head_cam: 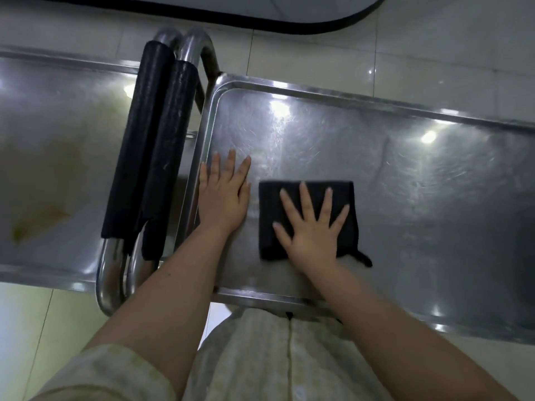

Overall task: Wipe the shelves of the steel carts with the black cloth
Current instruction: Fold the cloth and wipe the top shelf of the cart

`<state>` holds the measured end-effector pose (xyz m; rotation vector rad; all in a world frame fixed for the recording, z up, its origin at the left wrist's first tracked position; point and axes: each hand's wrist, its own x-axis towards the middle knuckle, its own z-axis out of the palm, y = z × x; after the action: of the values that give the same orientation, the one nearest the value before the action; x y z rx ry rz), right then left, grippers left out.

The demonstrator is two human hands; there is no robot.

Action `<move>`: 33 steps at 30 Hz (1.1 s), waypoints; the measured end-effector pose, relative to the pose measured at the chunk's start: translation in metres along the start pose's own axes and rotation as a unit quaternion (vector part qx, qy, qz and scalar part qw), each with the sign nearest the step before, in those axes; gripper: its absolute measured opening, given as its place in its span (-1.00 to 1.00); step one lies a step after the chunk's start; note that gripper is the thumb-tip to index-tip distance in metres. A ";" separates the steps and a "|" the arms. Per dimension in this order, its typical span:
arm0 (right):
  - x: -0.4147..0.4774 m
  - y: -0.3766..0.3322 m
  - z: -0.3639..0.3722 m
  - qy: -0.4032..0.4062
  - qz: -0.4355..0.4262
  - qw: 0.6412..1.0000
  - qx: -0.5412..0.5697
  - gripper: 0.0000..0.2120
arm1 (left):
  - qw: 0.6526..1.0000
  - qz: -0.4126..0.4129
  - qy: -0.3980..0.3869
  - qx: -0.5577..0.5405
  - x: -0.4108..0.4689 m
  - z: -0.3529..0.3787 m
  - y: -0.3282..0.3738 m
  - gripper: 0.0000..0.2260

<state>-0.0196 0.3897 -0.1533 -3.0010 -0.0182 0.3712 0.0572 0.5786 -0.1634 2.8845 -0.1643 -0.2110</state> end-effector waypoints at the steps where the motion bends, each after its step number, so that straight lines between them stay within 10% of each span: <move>1: 0.029 0.000 -0.008 -0.004 0.022 1.000 0.005 -0.38 | 1.000 0.000 0.005 -0.002 0.000 0.001 0.000 -0.52; 10: 0.200 0.012 -0.055 -0.021 0.041 0.999 0.009 -0.36 | 1.000 -0.003 0.024 -0.004 0.001 0.003 -0.001 -0.54; 24: -0.068 -0.013 0.016 -0.035 -0.124 0.991 -0.022 -0.38 | 0.996 -0.012 -0.015 -0.083 -0.007 -0.021 0.032 -0.51; 30: 0.015 0.055 -0.028 -0.008 0.087 0.992 0.087 -0.43 | 0.994 0.048 -0.049 -0.081 -0.068 -0.004 0.082 -0.42; 33: 0.071 0.068 -0.044 0.004 0.046 0.996 0.075 -0.47 | 0.995 0.066 -0.066 -0.018 -0.101 0.015 0.111 -0.39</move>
<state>0.0594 0.3192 -0.1361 -2.8613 0.1412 0.3515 -0.0546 0.4808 -0.1373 2.8105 -0.3691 -0.3764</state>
